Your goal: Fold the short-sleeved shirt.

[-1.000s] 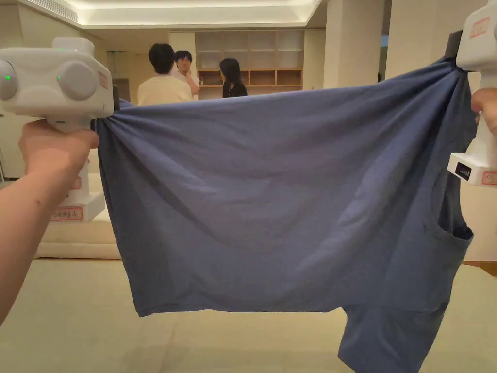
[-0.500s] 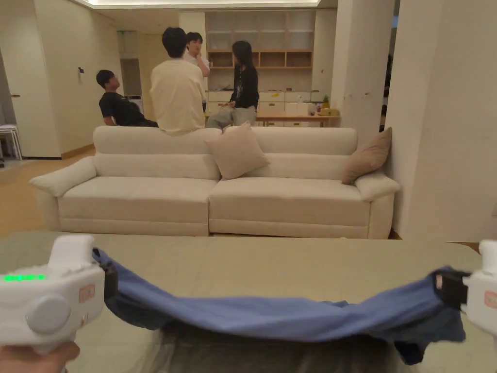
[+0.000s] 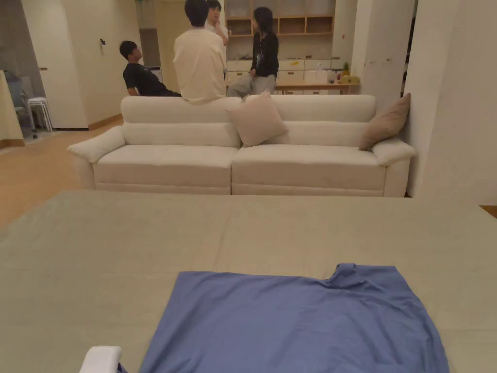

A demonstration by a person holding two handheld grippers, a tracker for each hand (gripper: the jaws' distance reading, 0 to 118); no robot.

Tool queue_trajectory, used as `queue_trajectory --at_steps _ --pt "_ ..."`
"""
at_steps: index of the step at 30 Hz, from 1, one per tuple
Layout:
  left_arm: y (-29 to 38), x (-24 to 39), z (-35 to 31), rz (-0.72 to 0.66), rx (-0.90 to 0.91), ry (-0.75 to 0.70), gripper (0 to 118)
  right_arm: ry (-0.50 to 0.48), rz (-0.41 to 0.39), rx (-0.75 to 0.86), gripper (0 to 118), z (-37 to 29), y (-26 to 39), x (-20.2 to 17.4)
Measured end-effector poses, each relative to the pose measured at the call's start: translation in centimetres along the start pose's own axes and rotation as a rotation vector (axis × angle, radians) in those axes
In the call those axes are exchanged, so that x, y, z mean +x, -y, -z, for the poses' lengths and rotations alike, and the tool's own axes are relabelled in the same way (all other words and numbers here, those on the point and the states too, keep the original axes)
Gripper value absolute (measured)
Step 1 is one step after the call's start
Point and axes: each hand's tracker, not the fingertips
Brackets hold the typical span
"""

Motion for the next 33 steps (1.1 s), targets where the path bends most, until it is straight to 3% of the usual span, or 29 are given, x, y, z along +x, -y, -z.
queue_trajectory --at_steps 3,4,5,6,7,8,9,10,11,13,14,17,20,22,23,24,25,26,27,31,33 --pt "1.4 -0.7 2.1 -0.021 -0.056 -0.022 3 0.003 0.096 -0.076 2 2.3 2.2 1.1" --pt "1.7 -1.0 3.0 -0.015 -0.108 -0.04 3 0.012 0.101 -0.1 2 3.1 2.9 1.4" --pt "2.1 -1.0 3.4 -0.013 -0.139 -0.015 5 0.024 0.053 -0.123 2 3.7 3.4 1.2" --pt "2.2 -1.0 3.9 -0.014 -0.169 0.01 13 0.043 0.009 -0.133 2 4.2 3.8 0.9" --pt "2.4 -1.1 4.4 -0.002 -0.223 0.014 34 0.019 -0.015 -0.15 7 4.3 4.1 0.9" --pt "2.8 -0.8 4.5 0.027 -0.249 -0.031 73 0.014 -0.002 -0.144 28 4.4 4.2 0.9" --pt "3.1 -0.8 4.4 0.048 -0.253 -0.055 99 0.021 0.005 -0.134 57 4.1 4.0 1.0" --pt "3.3 -1.1 4.4 0.029 -0.238 -0.047 107 0.009 0.023 -0.124 91 3.8 3.6 1.5" --pt "3.2 -1.9 3.6 -0.026 -0.227 -0.014 107 -0.029 0.068 -0.14 114 3.1 2.8 2.3" --pt "2.3 -2.7 0.8 -0.115 -0.122 0.049 107 -0.072 0.13 -0.091 113 0.1 0.7 3.2" --pt "1.4 -3.0 -1.4 -0.138 -0.031 0.029 107 -0.081 0.128 0.046 112 -2.9 -0.8 3.3" --pt "-1.8 -3.5 -9.4 -0.158 0.268 0.007 107 -0.073 0.016 0.405 111 -11.6 -4.1 2.0" --pt "-3.1 -2.3 -17.1 -0.088 0.477 -0.023 106 -0.035 -0.012 0.581 116 -19.0 -5.3 -0.4" --pt "-3.1 -1.4 -21.4 -0.1 0.545 -0.035 104 -0.049 0.032 0.624 115 -22.3 -5.4 -1.4" --pt "-2.7 -1.2 -23.3 -0.092 0.631 -0.018 94 -0.049 0.046 0.687 108 -23.8 -5.1 -1.9" --pt "-2.1 -1.0 -24.6 -0.083 0.704 0.005 73 -0.044 0.061 0.75 97 -24.9 -4.8 -2.1" --pt "-2.0 -0.3 -26.0 -0.077 0.719 0.018 41 -0.018 0.08 0.782 75 -26.0 -4.6 -2.5" --pt "-1.9 0.0 -26.6 -0.084 0.708 -0.004 0 -0.002 0.09 0.805 29 -26.5 -4.5 -2.7" --pt "-1.8 0.1 -26.8 -0.07 0.682 -0.015 0 -0.006 0.089 0.817 2 -26.7 -4.5 -2.7" --pt "-1.7 -1.1 -24.2 0.003 0.499 -0.011 0 0.004 0.09 0.835 1 -27.5 -4.2 -3.0" --pt "-1.4 -2.6 -20.6 -0.005 0.379 0.051 0 -0.044 0.114 0.825 1 -27.4 -4.2 -2.9"
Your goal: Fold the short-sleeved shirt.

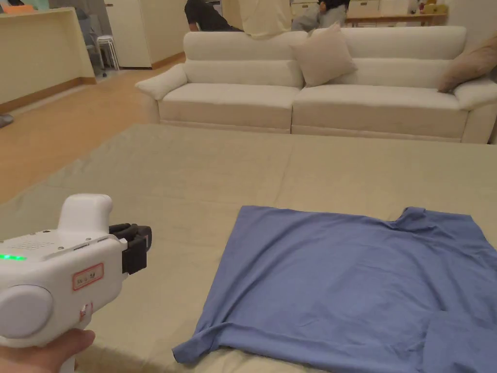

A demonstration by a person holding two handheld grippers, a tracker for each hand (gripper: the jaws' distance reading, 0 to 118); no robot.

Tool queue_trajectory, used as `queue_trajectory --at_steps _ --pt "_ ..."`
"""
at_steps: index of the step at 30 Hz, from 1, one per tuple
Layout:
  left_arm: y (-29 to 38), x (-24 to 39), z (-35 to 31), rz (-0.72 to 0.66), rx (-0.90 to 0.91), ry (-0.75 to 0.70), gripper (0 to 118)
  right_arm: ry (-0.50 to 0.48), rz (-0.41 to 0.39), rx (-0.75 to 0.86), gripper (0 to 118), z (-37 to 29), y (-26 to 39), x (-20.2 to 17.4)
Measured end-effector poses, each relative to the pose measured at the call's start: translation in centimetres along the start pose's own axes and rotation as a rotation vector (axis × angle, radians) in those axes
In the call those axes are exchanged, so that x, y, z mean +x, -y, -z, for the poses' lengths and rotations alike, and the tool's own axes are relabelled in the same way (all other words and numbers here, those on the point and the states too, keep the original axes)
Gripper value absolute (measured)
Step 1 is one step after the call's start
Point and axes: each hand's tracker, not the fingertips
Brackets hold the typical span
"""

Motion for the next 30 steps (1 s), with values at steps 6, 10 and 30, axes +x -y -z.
queue_trajectory --at_steps 6,10,30 --pt "7.5 -3.9 9.2 -0.232 -0.291 0.173 29 0.032 -0.034 -0.067 1 1.8 0.9 -0.3" --pt "11.6 -4.2 14.3 -0.121 -0.488 0.012 113 0.028 -0.031 -0.108 1 2.8 1.7 -0.3" --pt "9.8 -1.6 12.5 -0.082 -0.233 0.006 6 -0.004 -0.048 -0.472 6 9.2 14.0 5.3"
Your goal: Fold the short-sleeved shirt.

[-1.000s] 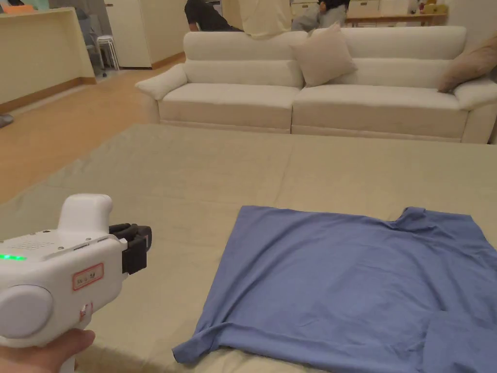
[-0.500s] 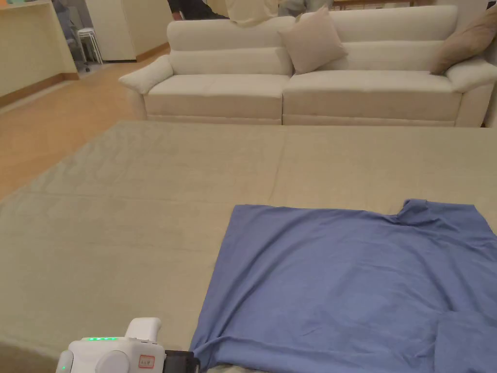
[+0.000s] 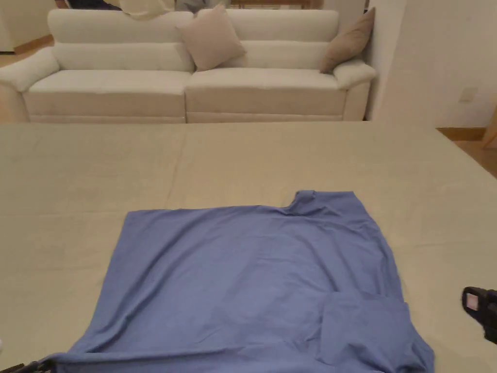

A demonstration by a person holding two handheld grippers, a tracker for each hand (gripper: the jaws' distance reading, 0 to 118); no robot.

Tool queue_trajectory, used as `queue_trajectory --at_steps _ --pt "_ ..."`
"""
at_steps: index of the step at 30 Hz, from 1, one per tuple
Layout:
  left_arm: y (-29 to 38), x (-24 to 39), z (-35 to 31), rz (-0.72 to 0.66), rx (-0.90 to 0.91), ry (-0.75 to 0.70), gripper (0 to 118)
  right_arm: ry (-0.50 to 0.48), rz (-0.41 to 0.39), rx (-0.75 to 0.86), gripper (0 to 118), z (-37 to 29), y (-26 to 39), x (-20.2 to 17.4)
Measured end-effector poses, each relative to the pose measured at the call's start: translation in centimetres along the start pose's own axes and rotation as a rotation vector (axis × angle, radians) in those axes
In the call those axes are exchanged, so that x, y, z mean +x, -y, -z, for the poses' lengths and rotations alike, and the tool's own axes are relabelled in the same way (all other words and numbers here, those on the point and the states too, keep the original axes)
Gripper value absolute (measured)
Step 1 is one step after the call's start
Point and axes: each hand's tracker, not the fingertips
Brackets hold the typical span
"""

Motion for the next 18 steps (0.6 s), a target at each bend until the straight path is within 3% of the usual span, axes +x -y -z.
queue_trajectory --at_steps 1,2,3,4,6,8,12,13,14,15,18 --pt "-0.4 0.2 -0.7 -0.008 0.033 0.008 6 0.01 -0.019 -0.05 30 1.3 0.9 0.5" --pt "-0.9 1.1 -2.1 -0.022 0.035 0.019 6 0.056 -0.028 -0.079 87 2.3 1.5 0.7" --pt "-1.1 1.4 -2.6 -0.017 0.041 0.032 6 0.041 -0.048 -0.116 110 3.4 2.1 1.2" --pt "-1.5 1.9 -3.3 -0.009 0.067 0.025 6 0.003 -0.049 -0.124 118 4.5 3.2 2.2" --pt "-2.3 2.9 -4.7 -0.01 0.088 0.035 6 -0.021 -0.031 -0.133 117 6.1 4.9 3.0" --pt "-2.7 3.6 -5.1 -0.027 0.105 0.046 6 -0.001 -0.045 -0.293 111 7.8 6.8 2.7" --pt "-3.0 4.4 -4.6 -0.011 0.088 0.037 6 -0.047 -0.099 -0.257 73 8.1 9.0 1.3" --pt "-2.9 4.5 -4.4 -0.004 0.083 0.033 6 -0.042 -0.11 -0.292 51 8.6 9.2 0.9" --pt "-2.9 4.5 -4.1 0.001 0.07 0.023 6 -0.033 -0.121 -0.326 20 9.1 9.6 0.8" --pt "-2.8 4.5 -4.0 0.0 0.066 0.022 6 -0.018 -0.121 -0.323 7 9.2 9.8 0.8" --pt "-2.3 4.0 -4.0 -0.015 0.065 0.014 6 -0.037 -0.066 -0.251 6 8.0 9.6 1.1"
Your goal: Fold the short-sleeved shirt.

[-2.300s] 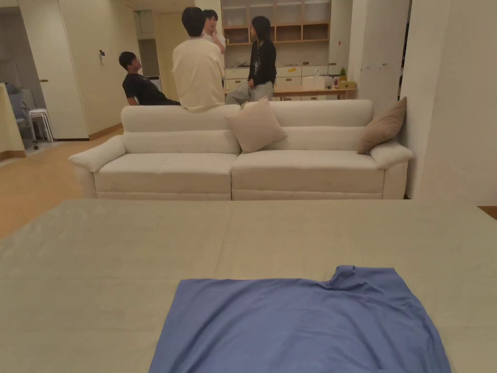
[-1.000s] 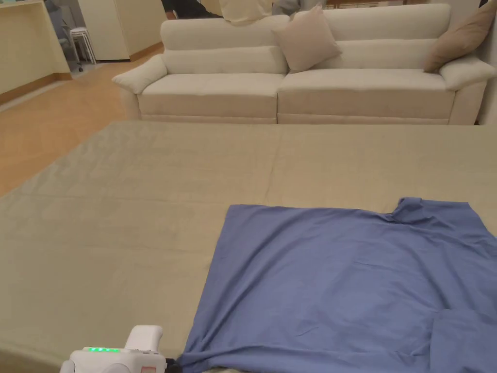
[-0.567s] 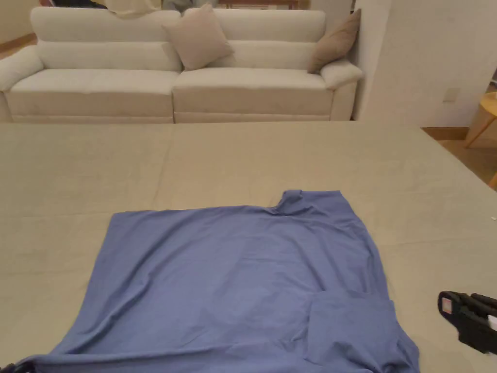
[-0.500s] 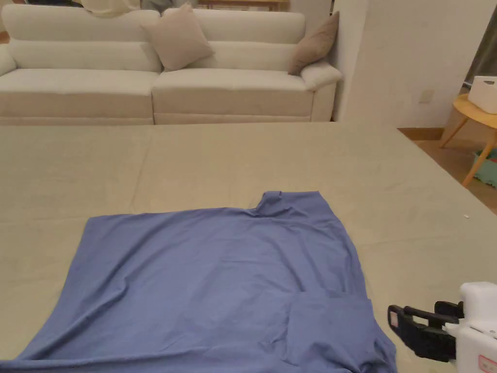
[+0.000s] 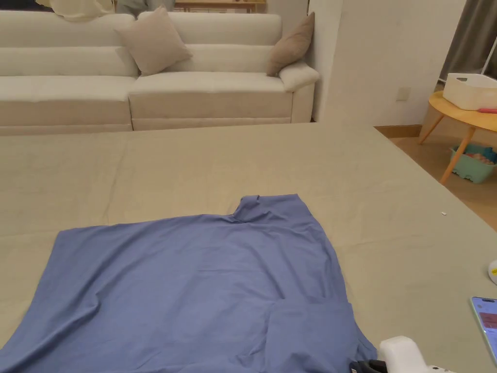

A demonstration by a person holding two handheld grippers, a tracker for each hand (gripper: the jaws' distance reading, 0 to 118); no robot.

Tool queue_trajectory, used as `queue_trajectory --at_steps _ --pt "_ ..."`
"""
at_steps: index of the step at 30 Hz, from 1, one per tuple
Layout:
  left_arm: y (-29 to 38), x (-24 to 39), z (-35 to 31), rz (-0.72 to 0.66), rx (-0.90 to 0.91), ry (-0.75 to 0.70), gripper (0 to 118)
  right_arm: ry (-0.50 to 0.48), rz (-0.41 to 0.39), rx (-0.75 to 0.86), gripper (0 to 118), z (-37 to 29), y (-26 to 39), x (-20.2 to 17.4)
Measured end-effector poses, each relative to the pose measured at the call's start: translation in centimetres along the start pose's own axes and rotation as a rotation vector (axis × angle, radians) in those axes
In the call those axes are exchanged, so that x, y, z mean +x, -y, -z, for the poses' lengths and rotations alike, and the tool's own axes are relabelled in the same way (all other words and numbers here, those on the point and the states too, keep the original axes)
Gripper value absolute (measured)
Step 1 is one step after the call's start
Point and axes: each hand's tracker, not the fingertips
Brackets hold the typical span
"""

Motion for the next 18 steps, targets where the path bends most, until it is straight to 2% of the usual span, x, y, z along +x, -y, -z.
queue_trajectory --at_steps 3,5,7,8,11,14,18 --pt "-0.3 -0.2 -0.5 -0.009 0.005 -0.016 6 0.016 0.007 0.042 6 -2.1 -1.3 0.2" --pt "-1.8 -0.4 -0.2 -0.03 0.011 -0.016 6 0.029 0.008 0.126 5 -3.4 -4.0 0.8" --pt "-4.1 0.2 0.9 -0.036 0.054 -0.024 6 0.001 0.048 0.182 5 -3.4 -7.5 1.8" --pt "-5.4 0.5 2.4 -0.071 0.021 -0.007 6 0.017 0.066 0.214 5 -2.6 -9.6 2.6" --pt "-10.1 1.1 7.4 -0.07 0.042 -0.012 6 0.056 0.048 0.22 5 1.5 -15.7 4.8" --pt "-13.7 1.3 14.8 -0.08 -0.025 -0.029 6 0.103 0.072 0.144 5 7.3 -20.1 6.9" --pt "-15.1 1.2 23.6 -0.01 -0.168 -0.125 6 0.155 0.073 0.05 5 13.6 -22.4 7.5"
